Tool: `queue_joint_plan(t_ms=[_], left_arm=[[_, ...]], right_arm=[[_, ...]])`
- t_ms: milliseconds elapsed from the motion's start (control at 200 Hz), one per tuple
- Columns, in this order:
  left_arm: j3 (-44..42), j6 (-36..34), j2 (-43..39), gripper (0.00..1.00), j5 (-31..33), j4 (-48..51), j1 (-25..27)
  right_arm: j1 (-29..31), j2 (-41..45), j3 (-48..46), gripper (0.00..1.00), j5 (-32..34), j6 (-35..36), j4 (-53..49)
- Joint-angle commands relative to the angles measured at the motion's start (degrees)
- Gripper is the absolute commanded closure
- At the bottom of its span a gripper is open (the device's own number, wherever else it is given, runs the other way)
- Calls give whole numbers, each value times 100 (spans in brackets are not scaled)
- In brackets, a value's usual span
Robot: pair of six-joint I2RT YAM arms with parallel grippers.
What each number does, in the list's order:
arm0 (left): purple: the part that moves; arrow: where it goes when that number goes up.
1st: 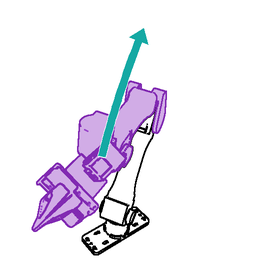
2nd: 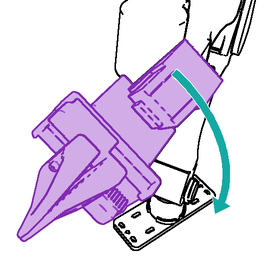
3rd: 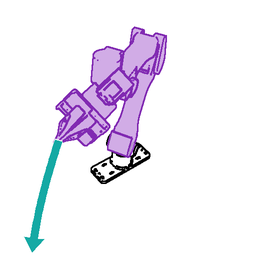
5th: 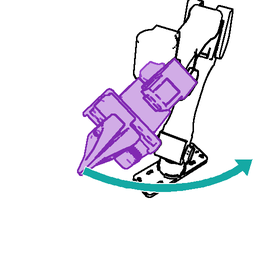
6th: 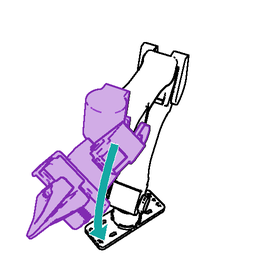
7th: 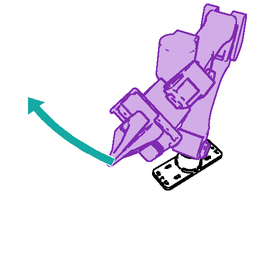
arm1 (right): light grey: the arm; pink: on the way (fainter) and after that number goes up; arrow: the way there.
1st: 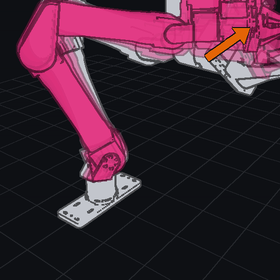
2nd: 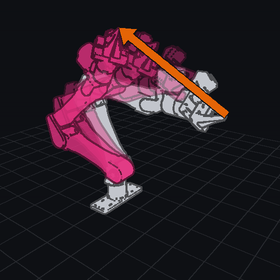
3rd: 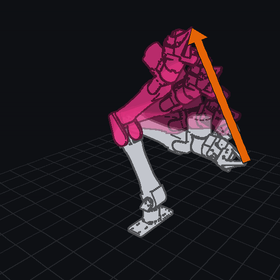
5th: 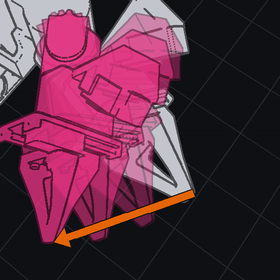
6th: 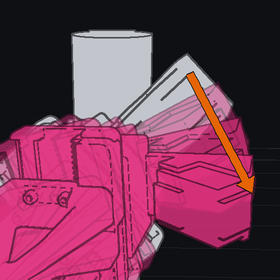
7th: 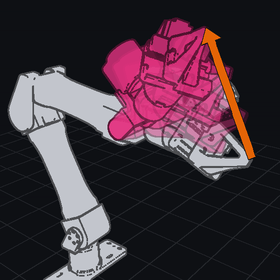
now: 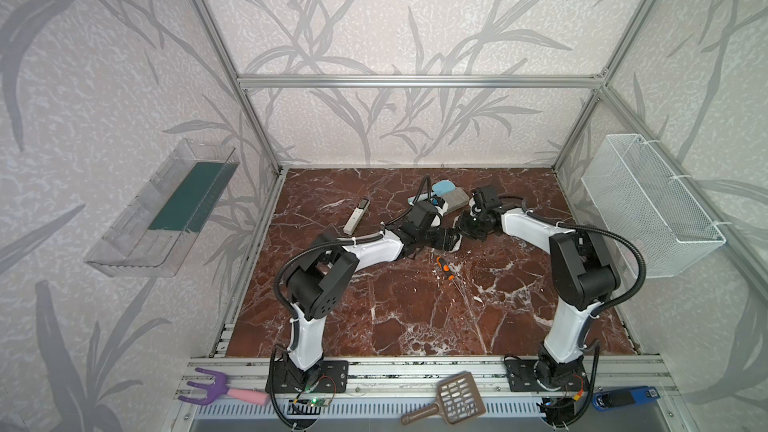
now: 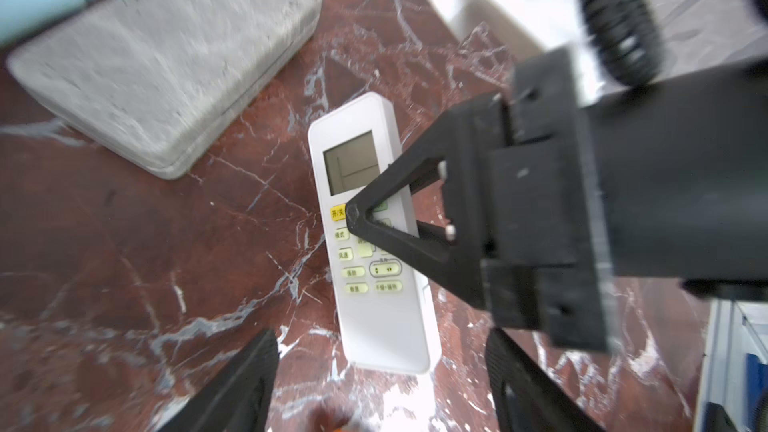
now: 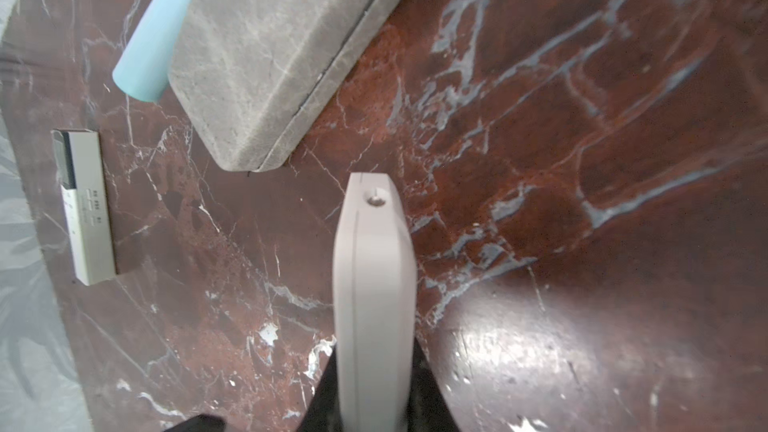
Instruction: Unload the batteries from the remote control
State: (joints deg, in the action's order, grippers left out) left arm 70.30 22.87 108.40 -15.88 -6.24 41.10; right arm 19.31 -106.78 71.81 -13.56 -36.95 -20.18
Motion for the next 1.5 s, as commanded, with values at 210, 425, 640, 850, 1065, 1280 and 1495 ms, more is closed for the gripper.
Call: queue_joint_plan(t_ms=[210,425,640,850,1065,1280,1495], left_arm=[[-560,1269,-1670,21,307,1805,-1047],[-381,2311,-2393,26,-513,2349,-1737],[-277,3114,-2776,25,-791,2775,-1902],[-902,4138,-3211,24,-969,2475,-2086],[-1399,4962,-3317,31,-1426,1909,-2382],[-1649,5475,-3420,31,-1818,1351,-2572],[-1690,5529,-3693,33,-2073,1578,-2993]], right_arm=[[1066,869,400,97,1241,2036,-492],[2126,1402,-212,100,1921,3370,1129],[3031,1205,-416,100,2505,4730,2417],[3631,747,-395,100,3570,5767,3275],[3878,657,-600,100,3787,6267,3972],[3887,830,-1055,100,3587,6166,4408],[3887,721,-1007,100,3602,6138,4120]])
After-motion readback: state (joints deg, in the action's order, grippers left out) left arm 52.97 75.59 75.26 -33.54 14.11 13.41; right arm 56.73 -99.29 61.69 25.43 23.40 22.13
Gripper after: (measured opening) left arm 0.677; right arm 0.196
